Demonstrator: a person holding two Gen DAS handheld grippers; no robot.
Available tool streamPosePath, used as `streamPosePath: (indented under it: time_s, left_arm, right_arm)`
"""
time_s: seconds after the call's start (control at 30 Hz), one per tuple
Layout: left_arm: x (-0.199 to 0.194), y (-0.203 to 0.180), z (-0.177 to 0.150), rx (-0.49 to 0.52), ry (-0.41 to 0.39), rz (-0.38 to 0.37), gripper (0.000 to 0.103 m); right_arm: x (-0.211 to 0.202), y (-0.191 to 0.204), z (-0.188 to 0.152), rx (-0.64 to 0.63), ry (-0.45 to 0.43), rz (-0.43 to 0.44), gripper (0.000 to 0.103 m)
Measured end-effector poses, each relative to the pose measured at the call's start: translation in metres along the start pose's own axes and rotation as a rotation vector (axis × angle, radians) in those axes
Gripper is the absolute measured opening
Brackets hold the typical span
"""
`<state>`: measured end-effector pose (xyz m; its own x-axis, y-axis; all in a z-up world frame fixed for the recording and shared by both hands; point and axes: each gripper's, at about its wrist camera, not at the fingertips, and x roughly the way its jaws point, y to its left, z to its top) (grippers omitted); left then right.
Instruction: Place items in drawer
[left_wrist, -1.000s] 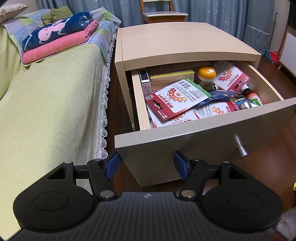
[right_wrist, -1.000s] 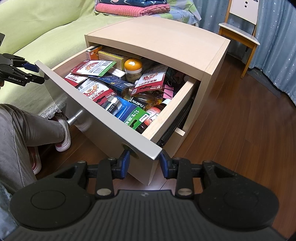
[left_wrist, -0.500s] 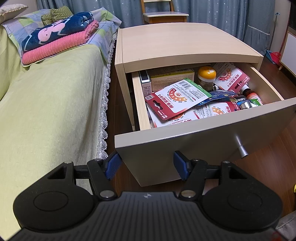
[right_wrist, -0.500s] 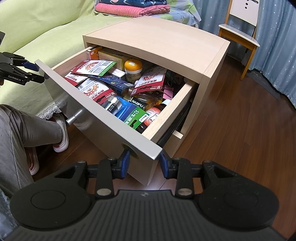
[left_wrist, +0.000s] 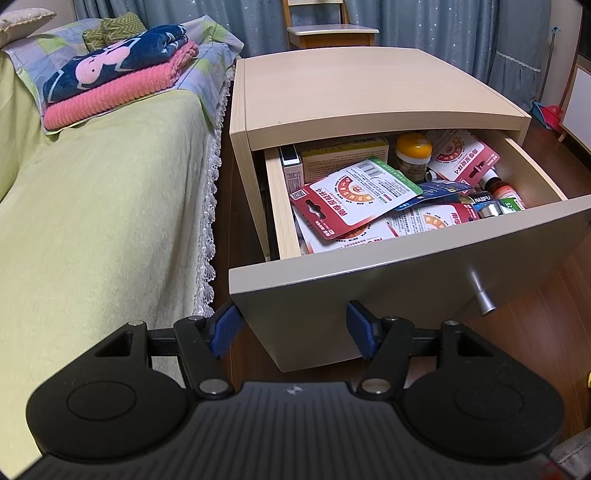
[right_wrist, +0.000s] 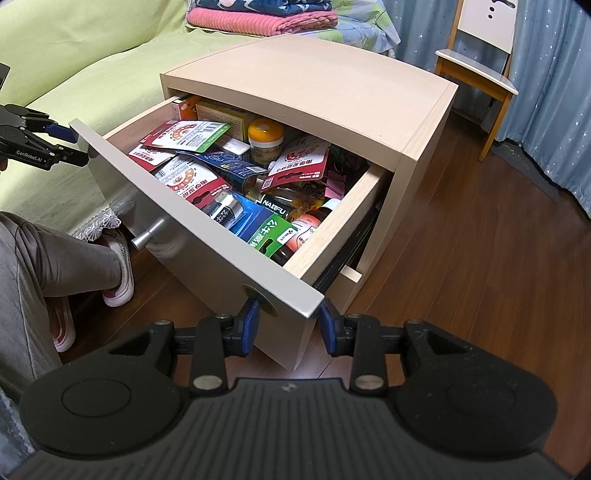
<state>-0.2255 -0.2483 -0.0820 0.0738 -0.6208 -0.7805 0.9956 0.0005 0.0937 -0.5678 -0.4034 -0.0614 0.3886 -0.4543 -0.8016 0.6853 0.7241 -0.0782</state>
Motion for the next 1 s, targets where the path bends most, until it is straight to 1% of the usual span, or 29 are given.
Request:
streamPosePath:
  time_s: [1.0]
  left_arm:
    - [0.0023, -0.0001, 0.002, 0.0, -0.004, 0.005, 0.064]
  right_arm:
    - [0.0014, -0.0027, 0.0019, 0.0, -0.005, 0.0, 0.031]
